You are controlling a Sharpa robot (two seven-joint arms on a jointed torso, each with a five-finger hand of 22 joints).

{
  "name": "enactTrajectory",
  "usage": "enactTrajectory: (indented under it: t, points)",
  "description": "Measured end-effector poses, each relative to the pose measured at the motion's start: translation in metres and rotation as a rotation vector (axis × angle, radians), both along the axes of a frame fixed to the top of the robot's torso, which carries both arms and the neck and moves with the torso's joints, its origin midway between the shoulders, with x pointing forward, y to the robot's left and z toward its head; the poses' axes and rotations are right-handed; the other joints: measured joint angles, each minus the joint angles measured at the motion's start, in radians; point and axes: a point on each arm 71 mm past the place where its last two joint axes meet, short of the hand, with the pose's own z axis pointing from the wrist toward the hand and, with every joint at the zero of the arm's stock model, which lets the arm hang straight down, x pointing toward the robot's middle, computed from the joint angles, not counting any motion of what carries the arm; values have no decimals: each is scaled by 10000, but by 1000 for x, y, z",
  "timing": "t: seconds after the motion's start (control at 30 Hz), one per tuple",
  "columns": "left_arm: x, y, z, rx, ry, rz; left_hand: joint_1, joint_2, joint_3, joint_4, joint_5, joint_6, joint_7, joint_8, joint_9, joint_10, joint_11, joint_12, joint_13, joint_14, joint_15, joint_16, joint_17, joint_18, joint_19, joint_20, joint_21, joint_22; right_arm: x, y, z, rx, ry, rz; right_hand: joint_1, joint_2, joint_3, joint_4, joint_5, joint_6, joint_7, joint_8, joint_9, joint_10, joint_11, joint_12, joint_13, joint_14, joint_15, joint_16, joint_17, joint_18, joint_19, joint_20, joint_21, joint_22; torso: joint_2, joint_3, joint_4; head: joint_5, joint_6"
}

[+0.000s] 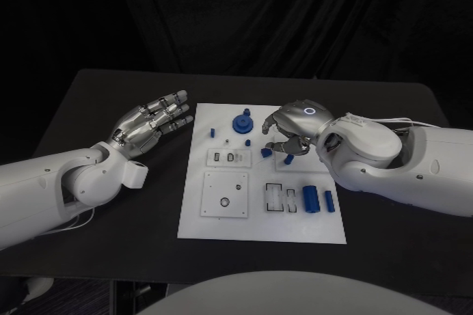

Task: Assemble the parts on the task board

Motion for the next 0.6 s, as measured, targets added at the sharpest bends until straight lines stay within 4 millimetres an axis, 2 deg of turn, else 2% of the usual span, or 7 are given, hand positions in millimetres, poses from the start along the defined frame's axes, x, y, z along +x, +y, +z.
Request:
enactTrajectory:
  t: [0.2, 0.37, 0.43, 0.6]
  points:
    - [0, 0, 0, 5, -2, 5, 0, 0, 0, 0, 0, 0, 0, 0, 0, 0, 0, 0, 0, 0, 0, 0, 0, 0, 0, 0, 0, 0, 3, -5, -5, -579, 332, -304, 24, -23, -28, -28, 196, 0, 0, -107, -46, 0, 0, 0, 0, 0, 0, 0, 0, 2, 0, 0, 320, -1, -12, -7, -3, 13, 0]
    - [1, 0, -1, 11, 5, 11, 0, 0, 29, -29, 0, 0, 0, 0, 0, 0, 0, 0, 0, 0, 0, 0, 0, 0, 0, 0, 0, 0, 6, -7, -8, -828, 473, -425, 64, -63, -44, -44, 196, -15, 15, -244, -103, 1, 0, 0, 0, 0, 0, 0, 0, 3, 0, 0, 320, -1, -1, 12, 0, -40, 0]
    - [1, 0, -1, 9, 6, 6, 0, 0, 29, -29, 0, 0, 0, 0, 0, 0, 0, 0, 0, 0, 0, 0, 0, 0, 0, 0, 0, 0, 7, -6, -11, -885, 519, -449, 64, -63, -54, -55, 108, -88, 80, -350, -147, 0, 0, 0, 0, 0, 0, 0, 0, 3, 0, 0, 320, -1, 6, 24, 6, -61, 0]
    - [1, 0, -1, 12, 13, 9, 0, 0, 29, -29, 0, 0, 0, 0, 0, 0, 0, 0, 0, 0, 0, 0, 0, 0, 0, 0, 0, 0, 10, -3, -17, -954, 613, -455, 63, -63, -143, 1, -245, -329, 96, -552, -274, 0, 0, 0, 0, 29, 29, 0, 0, 3, 35, 36, 320, -2, 19, 33, 17, -64, 0]
